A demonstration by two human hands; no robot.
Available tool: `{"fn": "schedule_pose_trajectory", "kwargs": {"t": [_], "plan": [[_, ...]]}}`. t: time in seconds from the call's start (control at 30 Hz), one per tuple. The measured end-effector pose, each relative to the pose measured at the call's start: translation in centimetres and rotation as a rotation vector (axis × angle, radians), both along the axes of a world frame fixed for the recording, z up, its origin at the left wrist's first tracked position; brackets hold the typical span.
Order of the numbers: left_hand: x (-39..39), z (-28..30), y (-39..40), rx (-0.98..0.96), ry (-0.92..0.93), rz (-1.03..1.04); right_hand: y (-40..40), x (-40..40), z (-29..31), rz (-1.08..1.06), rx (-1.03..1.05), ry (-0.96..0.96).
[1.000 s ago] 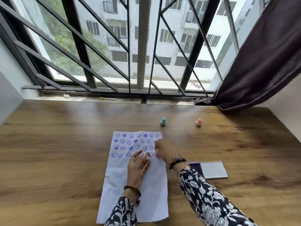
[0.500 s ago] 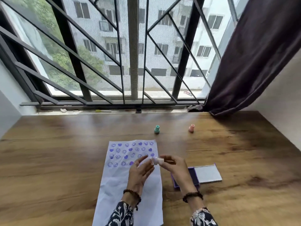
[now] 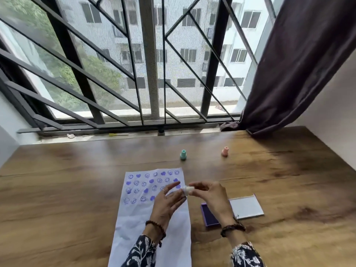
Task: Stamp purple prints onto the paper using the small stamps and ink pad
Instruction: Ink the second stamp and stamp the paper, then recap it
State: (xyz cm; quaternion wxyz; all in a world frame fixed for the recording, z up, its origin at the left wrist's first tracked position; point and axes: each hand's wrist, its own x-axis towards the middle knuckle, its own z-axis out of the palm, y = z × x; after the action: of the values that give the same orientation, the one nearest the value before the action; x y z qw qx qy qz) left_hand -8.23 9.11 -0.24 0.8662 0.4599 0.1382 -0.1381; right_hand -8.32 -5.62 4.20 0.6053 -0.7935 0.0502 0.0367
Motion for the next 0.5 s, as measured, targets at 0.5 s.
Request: {"fn": "schedule_pose_trajectory", "kwargs": {"t": [0.5], "plan": [[8.0, -1.0, -5.3, 0.423, -0.119, -0.134, -3.2, 6.2, -3.2, -0.235, 0.147, 0.105]]}}
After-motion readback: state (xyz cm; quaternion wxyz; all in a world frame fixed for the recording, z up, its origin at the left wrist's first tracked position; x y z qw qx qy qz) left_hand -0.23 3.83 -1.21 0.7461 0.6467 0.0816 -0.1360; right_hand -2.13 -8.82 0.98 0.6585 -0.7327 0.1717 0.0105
